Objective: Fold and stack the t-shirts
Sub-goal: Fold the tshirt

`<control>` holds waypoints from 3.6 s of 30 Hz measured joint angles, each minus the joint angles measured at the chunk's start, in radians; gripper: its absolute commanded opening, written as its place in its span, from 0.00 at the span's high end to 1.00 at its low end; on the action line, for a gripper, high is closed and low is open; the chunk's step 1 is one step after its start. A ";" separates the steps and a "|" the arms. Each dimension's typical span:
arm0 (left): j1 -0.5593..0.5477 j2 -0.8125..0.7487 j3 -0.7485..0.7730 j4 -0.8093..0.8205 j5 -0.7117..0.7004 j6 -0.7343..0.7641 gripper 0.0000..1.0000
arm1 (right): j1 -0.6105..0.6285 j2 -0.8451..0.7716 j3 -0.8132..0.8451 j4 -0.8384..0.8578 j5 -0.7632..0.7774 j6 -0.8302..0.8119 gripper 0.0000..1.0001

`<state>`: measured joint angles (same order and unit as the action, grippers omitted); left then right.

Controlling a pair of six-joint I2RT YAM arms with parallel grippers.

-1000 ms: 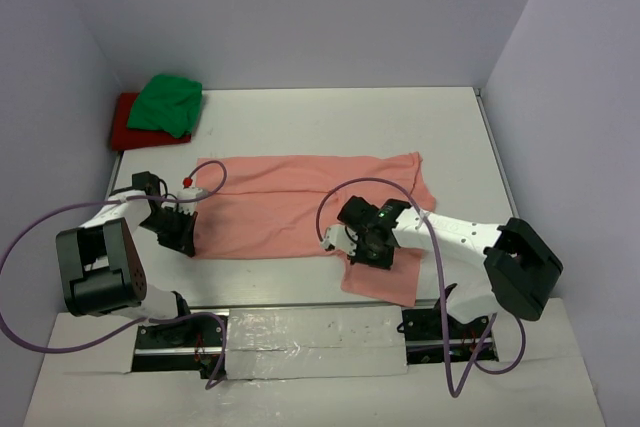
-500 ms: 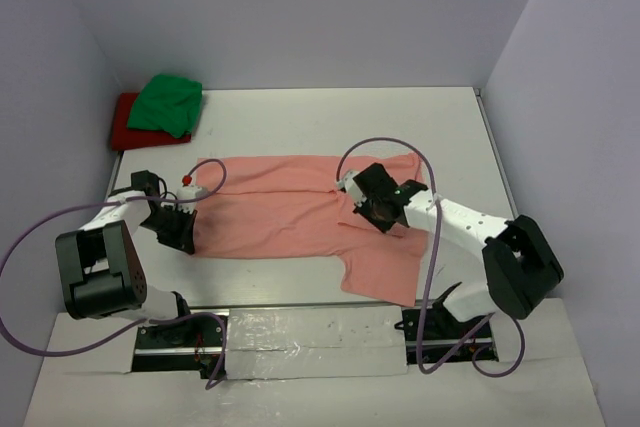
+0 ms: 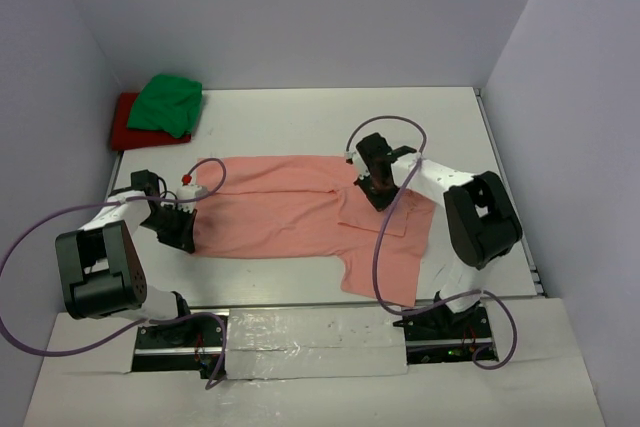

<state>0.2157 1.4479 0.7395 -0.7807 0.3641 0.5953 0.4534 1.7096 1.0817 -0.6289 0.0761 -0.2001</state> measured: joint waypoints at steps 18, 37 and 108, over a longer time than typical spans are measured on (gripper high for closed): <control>0.000 0.000 0.000 -0.001 0.000 0.000 1.00 | -0.212 0.265 0.266 -0.196 -0.310 0.138 1.00; 0.000 0.000 0.015 0.000 0.008 -0.001 1.00 | -0.219 0.250 0.321 0.024 -0.079 0.177 1.00; 0.002 -0.079 0.022 -0.015 0.037 -0.008 1.00 | 0.515 -0.460 -0.483 -0.193 -0.103 -0.518 0.51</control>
<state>0.2176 1.3693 0.7612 -0.7956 0.4015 0.5877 0.9688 1.2495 0.5983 -0.8215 -0.0269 -0.7181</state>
